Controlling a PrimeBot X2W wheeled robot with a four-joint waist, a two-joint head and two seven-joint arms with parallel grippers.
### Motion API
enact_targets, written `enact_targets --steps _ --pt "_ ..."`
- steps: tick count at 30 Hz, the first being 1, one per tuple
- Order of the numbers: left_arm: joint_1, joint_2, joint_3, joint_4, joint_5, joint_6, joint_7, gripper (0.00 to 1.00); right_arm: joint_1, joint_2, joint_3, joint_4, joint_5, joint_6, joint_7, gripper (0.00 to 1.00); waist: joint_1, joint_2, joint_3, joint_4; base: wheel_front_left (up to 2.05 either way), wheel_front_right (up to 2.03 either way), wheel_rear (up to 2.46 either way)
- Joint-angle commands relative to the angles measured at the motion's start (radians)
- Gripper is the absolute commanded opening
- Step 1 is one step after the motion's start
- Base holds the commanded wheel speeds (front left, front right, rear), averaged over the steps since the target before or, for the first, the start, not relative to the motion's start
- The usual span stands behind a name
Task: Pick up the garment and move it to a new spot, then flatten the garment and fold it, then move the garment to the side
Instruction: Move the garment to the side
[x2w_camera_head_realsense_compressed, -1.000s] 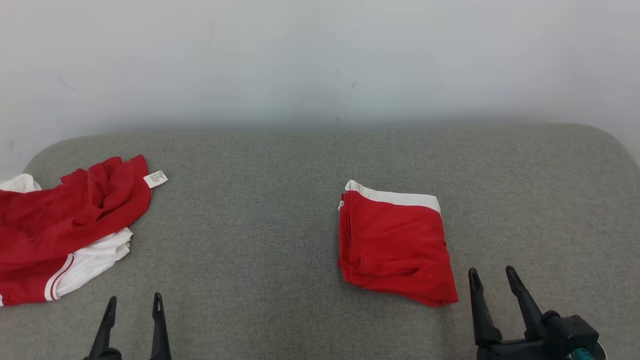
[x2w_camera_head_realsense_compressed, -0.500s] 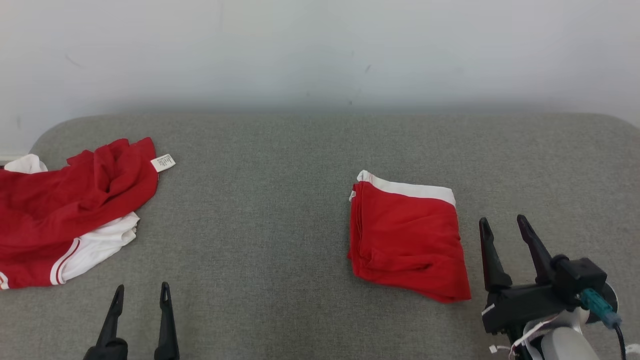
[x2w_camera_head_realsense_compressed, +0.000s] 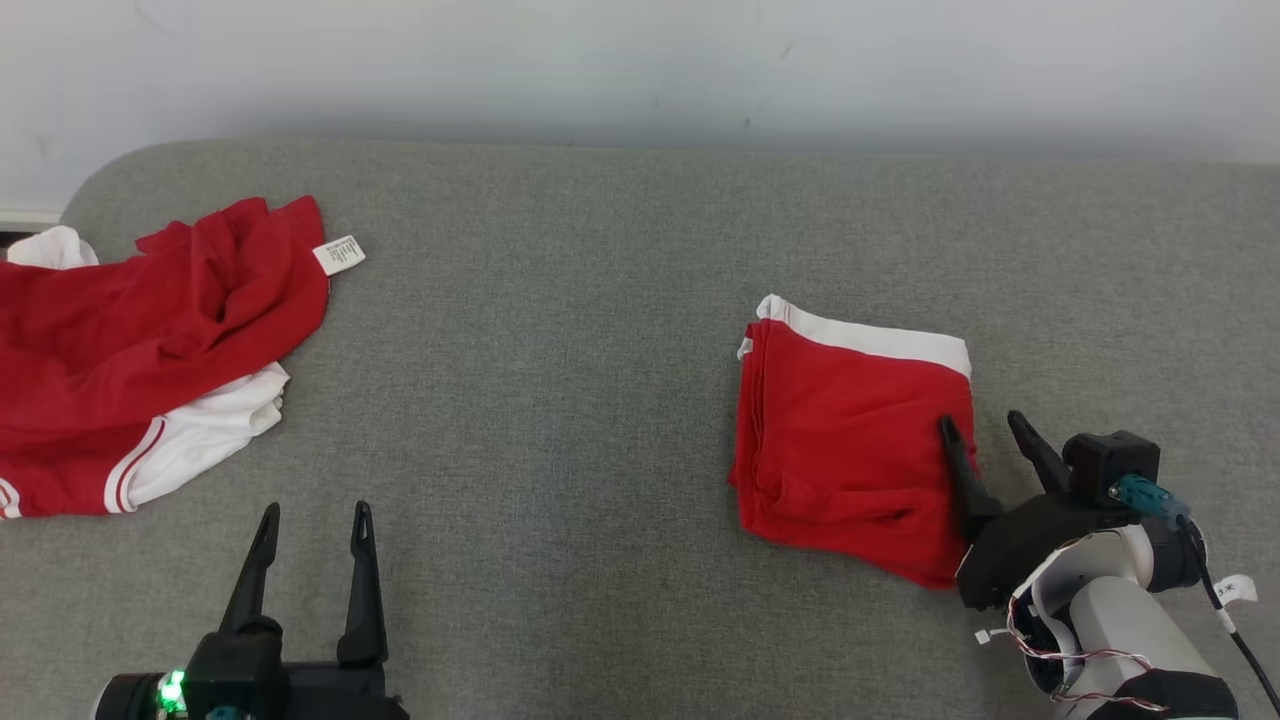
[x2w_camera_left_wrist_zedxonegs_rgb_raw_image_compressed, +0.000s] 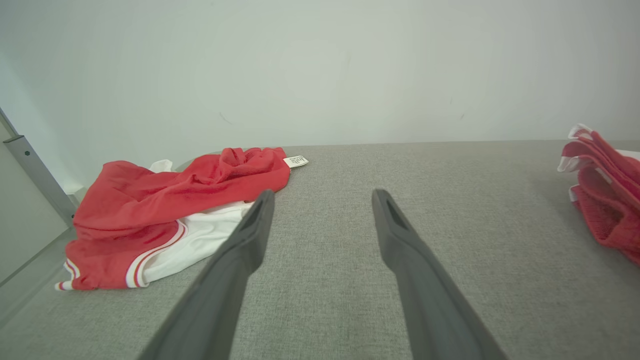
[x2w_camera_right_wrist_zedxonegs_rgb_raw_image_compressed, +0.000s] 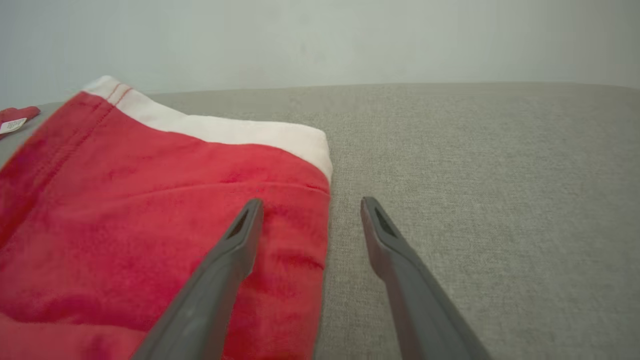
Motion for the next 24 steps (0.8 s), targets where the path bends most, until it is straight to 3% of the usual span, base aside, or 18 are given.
enact_targets --steps 1,8,9,10,19,24 --pt "-0.018 -0.002 -0.004 0.004 -0.003 0.001 -0.003 1.0 -0.018 -0.002 0.015 0.033 0.021 -0.002 0.008 1.0 -0.0002 -0.0001 0.025 0.016 0.0 0.0 0.0" --pt "-0.04 -0.003 -0.009 0.017 -0.003 -0.003 -0.003 1.0 -0.047 0.017 0.091 0.188 0.095 -0.002 0.065 1.0 -0.0002 -0.0001 0.035 0.021 0.0 0.0 0.0" --pt "-0.043 -0.003 -0.009 0.019 -0.003 -0.005 -0.003 1.0 -0.05 0.019 0.1 0.203 0.107 -0.002 0.072 0.3 -0.0002 -0.0001 0.035 0.023 0.0 0.0 0.0" --pt "-0.045 -0.003 -0.01 0.021 -0.003 -0.006 -0.003 1.0 -0.053 0.019 0.108 0.213 0.12 -0.002 0.073 0.0 -0.0002 -0.0001 0.035 0.023 0.0 0.0 0.0" --pt "-0.044 -0.004 -0.005 0.023 -0.011 -0.009 -0.003 1.0 -0.116 -0.041 0.167 0.218 0.164 -0.003 0.038 0.0 -0.0002 -0.0001 0.041 -0.003 0.0 0.0 0.0" --pt "-0.061 -0.004 -0.004 0.018 -0.012 -0.01 -0.003 1.0 -0.176 -0.113 0.213 0.197 0.182 -0.003 0.051 0.0 -0.0002 -0.0001 0.066 -0.031 0.0 0.0 0.0"
